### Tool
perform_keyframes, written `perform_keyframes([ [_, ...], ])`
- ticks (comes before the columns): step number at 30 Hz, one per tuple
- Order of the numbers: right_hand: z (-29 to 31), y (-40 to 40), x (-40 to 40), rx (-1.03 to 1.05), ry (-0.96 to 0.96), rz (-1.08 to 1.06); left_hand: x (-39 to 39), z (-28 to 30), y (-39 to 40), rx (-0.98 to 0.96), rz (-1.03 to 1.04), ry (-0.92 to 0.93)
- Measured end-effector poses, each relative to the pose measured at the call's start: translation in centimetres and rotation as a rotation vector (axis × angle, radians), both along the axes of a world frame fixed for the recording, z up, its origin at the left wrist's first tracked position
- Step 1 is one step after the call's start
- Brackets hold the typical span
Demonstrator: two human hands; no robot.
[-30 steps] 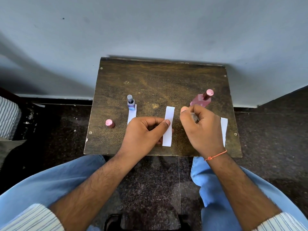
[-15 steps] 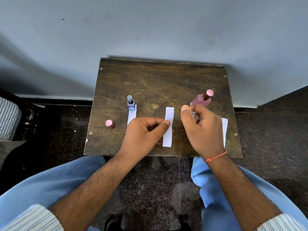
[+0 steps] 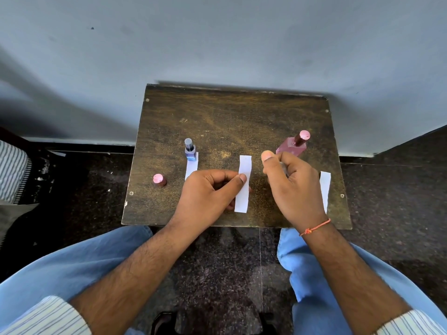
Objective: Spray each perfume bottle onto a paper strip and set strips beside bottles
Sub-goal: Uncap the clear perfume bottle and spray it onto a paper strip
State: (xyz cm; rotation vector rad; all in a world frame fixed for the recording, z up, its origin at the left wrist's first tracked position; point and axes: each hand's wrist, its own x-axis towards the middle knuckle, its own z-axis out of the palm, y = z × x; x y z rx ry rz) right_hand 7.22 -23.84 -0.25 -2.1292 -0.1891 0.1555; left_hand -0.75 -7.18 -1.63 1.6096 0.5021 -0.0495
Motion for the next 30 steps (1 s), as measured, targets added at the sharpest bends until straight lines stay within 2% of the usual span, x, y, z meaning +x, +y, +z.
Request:
perform_keyframes([
  [7,-0.5,-0.2,0.1,0.053,0.103,0.138,0.3,0.0,0.2,-0.056,0.042,-0.015],
  [15,-0.8,-0.6,0.2,0.165,0.360,0.204,0.5,-0.6,0.6,-0.067,0.070,-0.021],
  [23,-1.4,0.0,-0.1,0.044,0.269,0.227,0.0,-0.7,1.1,0.003,0.028,0.046],
  [30,-1.7,0.7,0.0,-0.110,0.207,0.198,-0.1,-1.0,2.2,0.207,-0.043,0.071],
])
